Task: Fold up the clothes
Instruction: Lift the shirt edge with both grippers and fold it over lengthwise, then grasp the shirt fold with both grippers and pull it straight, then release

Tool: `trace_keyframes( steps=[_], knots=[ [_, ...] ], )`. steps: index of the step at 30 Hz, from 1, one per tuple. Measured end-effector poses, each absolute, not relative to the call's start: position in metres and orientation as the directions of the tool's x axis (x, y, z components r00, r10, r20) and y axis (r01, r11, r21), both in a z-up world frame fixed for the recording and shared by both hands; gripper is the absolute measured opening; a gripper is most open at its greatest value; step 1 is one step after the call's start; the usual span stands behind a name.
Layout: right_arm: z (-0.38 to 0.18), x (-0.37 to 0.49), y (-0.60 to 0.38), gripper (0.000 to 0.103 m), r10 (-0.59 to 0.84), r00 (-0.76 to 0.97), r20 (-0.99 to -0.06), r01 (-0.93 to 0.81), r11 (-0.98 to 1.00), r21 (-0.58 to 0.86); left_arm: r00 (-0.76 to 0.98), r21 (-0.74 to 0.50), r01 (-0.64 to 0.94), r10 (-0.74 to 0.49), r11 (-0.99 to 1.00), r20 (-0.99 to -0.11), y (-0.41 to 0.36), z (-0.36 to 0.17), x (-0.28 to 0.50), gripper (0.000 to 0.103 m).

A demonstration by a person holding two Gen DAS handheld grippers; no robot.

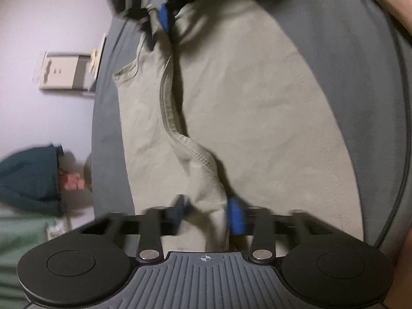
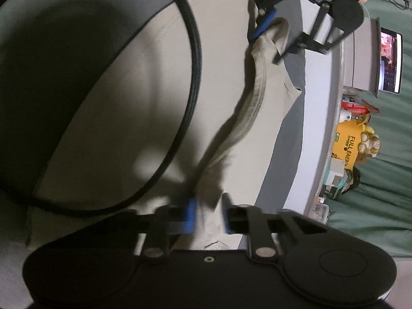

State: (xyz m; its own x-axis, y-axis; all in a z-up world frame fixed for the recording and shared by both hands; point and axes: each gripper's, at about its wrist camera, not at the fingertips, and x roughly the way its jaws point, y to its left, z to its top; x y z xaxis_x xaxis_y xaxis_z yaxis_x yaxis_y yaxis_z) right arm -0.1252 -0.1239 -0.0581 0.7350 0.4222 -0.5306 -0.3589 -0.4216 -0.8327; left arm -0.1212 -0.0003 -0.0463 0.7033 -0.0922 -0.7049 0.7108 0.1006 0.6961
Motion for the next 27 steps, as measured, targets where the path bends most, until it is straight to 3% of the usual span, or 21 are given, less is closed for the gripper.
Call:
trace_keyframes(
  steps=[4,6,8,11,14,16,19,27],
  knots=[
    [0.0,-0.099,-0.115,0.008,0.464,0.692,-0.553,-0.624,-0.002,-0.781,0.641,0.507,0.73,-0.202,0.459,-0.74,0.019,-0.008,-0.097,0.023],
    [0.033,-0.068,-0.121,0.008,0.482,0.61,-0.629,-0.788,0.29,-0.543,0.624,0.396,0.706,-0.253,0.587,-0.739,0.033,0.006,-0.09,0.023],
    [0.054,-0.044,-0.125,0.008,0.502,0.531,-0.683,-0.83,0.471,-0.298,0.613,0.385,0.708,-0.245,0.592,-0.751,0.034,0.002,-0.092,0.023],
    [0.033,-0.038,-0.12,0.01,0.419,0.461,-0.782,-0.856,0.441,-0.269,0.595,0.368,0.71,-0.232,0.601,-0.769,0.037,-0.004,-0.094,0.024],
    [0.012,-0.067,-0.113,0.021,0.367,0.542,-0.756,-0.84,0.24,-0.486,0.577,0.351,0.711,-0.22,0.609,-0.787,0.039,-0.01,-0.097,0.025],
    [0.0,-0.088,-0.109,0.034,0.371,0.596,-0.712,-0.784,0.074,-0.617,0.579,0.366,0.718,-0.215,0.592,-0.786,0.04,-0.013,-0.102,0.041],
    [-0.015,-0.103,-0.104,0.035,0.375,0.648,-0.663,-0.685,-0.093,-0.722,0.62,0.486,0.747,-0.212,0.454,-0.755,0.031,-0.015,-0.12,0.058],
    [-0.043,-0.097,-0.089,0.034,0.387,0.709,-0.59,-0.52,-0.279,-0.807,0.68,0.68,0.731,-0.144,0.059,-0.719,0.009,-0.045,-0.138,0.058]
  ],
)
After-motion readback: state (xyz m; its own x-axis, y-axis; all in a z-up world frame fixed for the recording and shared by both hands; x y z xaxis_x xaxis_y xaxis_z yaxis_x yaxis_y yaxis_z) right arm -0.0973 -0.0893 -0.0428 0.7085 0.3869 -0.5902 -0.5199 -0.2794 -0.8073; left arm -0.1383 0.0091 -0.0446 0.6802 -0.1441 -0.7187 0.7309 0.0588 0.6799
